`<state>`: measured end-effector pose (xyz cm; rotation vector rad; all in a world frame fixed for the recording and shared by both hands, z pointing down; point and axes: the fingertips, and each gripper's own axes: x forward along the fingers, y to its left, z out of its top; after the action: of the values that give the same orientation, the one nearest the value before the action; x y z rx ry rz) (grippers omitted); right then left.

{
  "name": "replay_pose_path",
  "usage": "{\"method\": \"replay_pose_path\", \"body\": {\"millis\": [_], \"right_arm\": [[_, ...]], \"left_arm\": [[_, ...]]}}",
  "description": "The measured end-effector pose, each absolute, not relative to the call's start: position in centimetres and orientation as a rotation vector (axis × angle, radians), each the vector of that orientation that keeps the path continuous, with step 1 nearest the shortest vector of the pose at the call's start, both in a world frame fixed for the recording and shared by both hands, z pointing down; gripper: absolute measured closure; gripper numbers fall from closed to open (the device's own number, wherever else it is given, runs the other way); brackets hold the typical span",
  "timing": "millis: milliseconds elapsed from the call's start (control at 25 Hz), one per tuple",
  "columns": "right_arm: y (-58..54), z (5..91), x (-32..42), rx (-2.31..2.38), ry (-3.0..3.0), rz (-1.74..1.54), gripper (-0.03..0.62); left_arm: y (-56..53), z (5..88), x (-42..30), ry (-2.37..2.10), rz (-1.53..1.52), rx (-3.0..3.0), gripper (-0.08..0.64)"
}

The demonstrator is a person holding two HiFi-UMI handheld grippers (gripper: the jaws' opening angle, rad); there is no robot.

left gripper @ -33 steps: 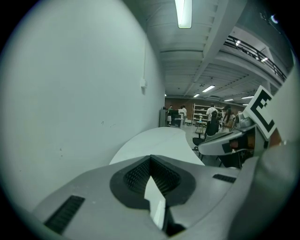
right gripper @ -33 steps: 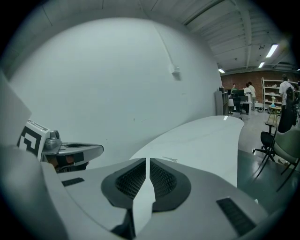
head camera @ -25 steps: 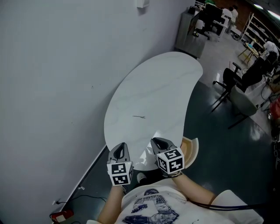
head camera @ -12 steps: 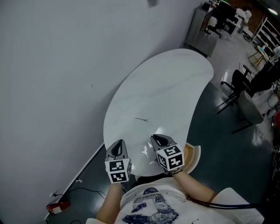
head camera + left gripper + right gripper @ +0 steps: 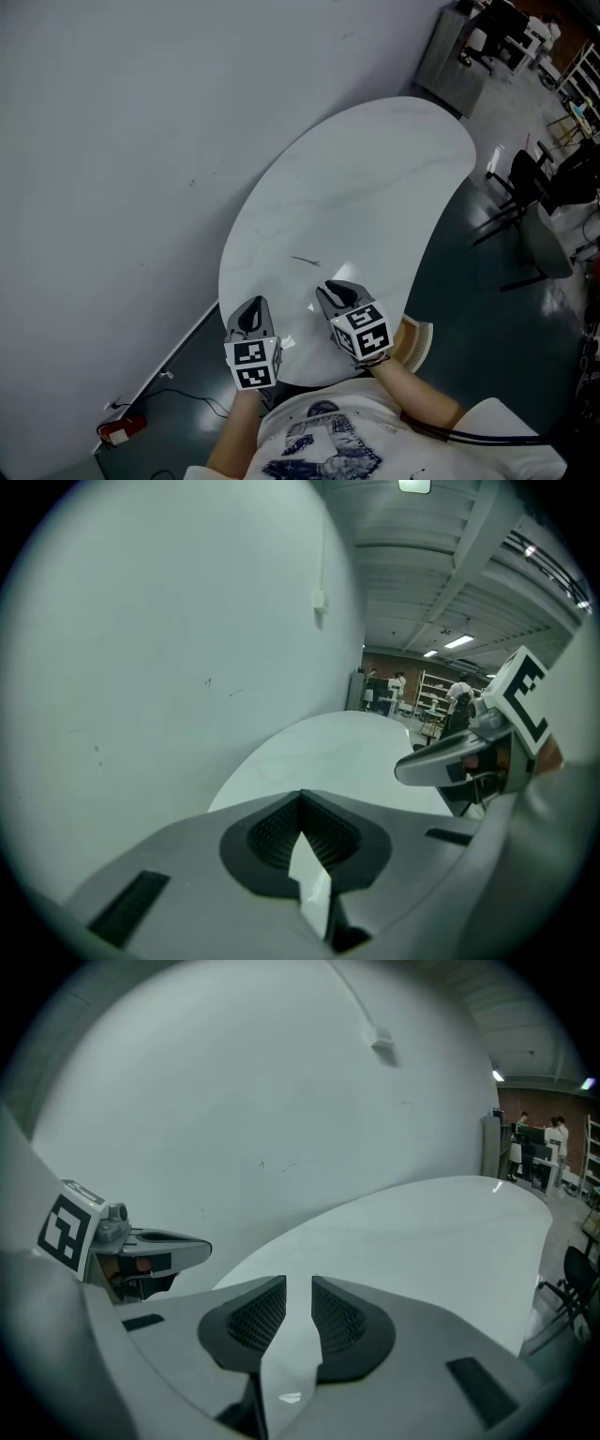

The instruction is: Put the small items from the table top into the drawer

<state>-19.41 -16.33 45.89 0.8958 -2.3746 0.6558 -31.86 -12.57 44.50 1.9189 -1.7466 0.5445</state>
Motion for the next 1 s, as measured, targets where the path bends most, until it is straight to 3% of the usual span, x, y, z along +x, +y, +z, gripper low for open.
{"method": "replay_pose_path", "body": {"millis": [1000], "right_arm": [[-24.6,56.2,-22.0,0.56,-2.227,0.519,0.491]], "left_arm": [[-19.4,51.0,-33.6,-1.734,0.591,1.739,0.525]]}}
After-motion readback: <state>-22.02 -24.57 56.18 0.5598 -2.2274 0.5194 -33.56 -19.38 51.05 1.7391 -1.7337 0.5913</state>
